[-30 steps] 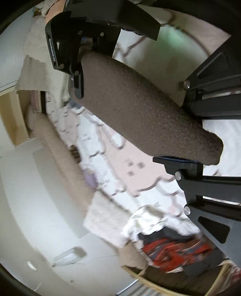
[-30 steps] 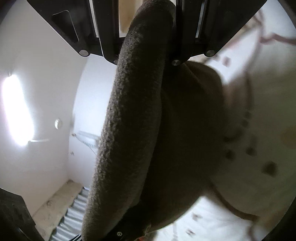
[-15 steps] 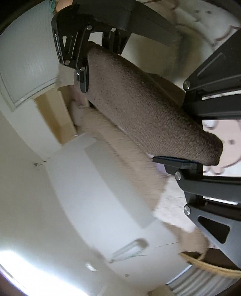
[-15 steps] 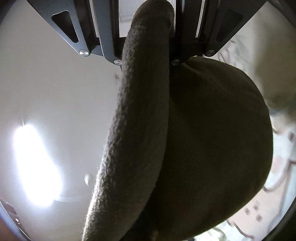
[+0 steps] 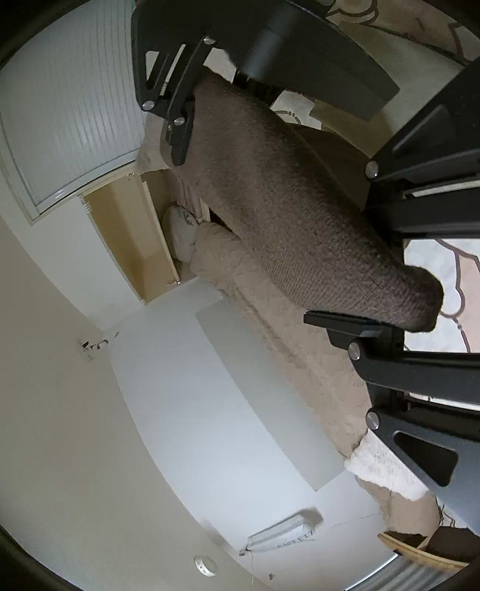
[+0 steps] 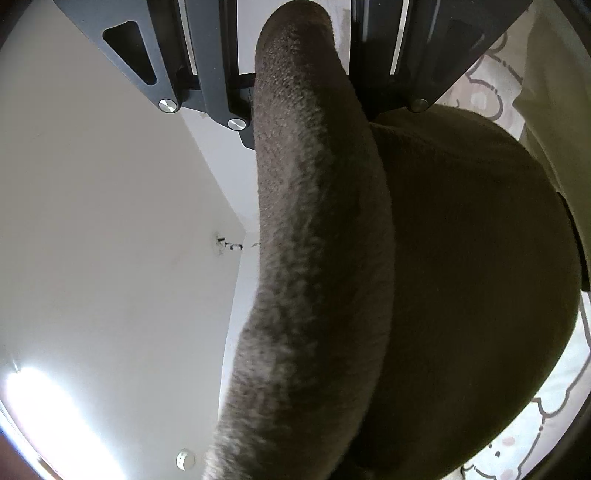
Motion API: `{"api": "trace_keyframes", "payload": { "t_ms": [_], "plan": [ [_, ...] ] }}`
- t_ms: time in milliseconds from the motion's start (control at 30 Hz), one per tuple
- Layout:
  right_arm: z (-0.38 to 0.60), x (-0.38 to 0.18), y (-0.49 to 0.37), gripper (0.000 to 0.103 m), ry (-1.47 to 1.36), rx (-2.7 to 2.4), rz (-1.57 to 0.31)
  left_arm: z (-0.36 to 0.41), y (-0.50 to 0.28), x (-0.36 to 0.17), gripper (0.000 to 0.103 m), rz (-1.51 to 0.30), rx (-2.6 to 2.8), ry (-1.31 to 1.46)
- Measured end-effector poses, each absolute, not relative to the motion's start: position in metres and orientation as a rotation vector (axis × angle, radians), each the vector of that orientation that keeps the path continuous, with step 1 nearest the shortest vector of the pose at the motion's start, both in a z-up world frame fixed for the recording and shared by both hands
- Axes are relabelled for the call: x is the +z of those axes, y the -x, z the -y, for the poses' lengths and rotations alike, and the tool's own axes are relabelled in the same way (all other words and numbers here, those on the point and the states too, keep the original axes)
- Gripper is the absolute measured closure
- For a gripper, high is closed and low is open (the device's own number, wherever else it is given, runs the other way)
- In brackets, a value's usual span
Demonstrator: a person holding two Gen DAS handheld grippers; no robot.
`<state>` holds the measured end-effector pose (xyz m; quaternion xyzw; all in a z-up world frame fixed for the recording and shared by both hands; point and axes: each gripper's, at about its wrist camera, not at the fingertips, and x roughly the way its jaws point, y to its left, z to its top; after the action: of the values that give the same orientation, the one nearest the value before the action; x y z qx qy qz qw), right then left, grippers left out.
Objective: Fold clothes
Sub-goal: 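Lift the folded cardigan with the left gripper while the right gripper holds its other end, then lay the folded cardigan on top of the clothes stack and open both grippers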
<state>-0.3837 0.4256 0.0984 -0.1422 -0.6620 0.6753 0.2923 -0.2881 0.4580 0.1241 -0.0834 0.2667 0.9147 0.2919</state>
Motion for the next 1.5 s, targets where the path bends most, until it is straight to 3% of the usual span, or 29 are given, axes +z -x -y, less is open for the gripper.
{"api": "trace_keyframes", "payload": {
  "t_ms": [533, 767, 1033, 1200, 1233, 1267, 1300, 1367, 1500],
  "plan": [
    [-0.441, 0.068, 0.388, 0.087, 0.422, 1.911, 1.725, -0.479, 0.298, 0.072, 0.086, -0.83, 2.49, 0.204],
    [-0.449, 0.058, 0.305, 0.087, 0.467, 1.928, 1.848, -0.481, 0.224, 0.043, 0.085, -0.979, 2.359, 0.073],
    [-0.46, -0.002, 0.185, 0.087, 0.754, 1.926, 2.087, -0.482, 0.114, -0.054, 0.085, -1.206, 2.178, 0.011],
    [-0.474, -0.016, 0.148, 0.086, 0.846, 1.919, 2.107, -0.491, 0.096, -0.093, 0.083, -1.289, 2.133, 0.05],
    [-0.477, -0.016, 0.142, 0.085, 0.852, 1.911, 2.117, -0.491, 0.096, -0.096, 0.083, -1.299, 2.13, 0.056],
    [-0.477, -0.014, 0.138, 0.073, 0.87, 1.903, 2.122, -0.491, 0.097, -0.099, 0.082, -1.309, 2.127, 0.061],
    [-0.479, -0.011, 0.134, 0.048, 0.89, 1.896, 2.123, -0.49, 0.097, -0.101, 0.081, -1.319, 2.123, 0.059],
    [-0.487, 0.002, 0.121, 0.017, 0.981, 1.917, 2.074, -0.488, 0.098, -0.104, 0.069, -1.327, 2.112, 0.063],
    [-0.504, 0.038, 0.097, 0.017, 1.191, 1.997, 1.92, -0.476, 0.093, -0.101, 0.058, -1.312, 2.081, 0.052]
  ]
}}
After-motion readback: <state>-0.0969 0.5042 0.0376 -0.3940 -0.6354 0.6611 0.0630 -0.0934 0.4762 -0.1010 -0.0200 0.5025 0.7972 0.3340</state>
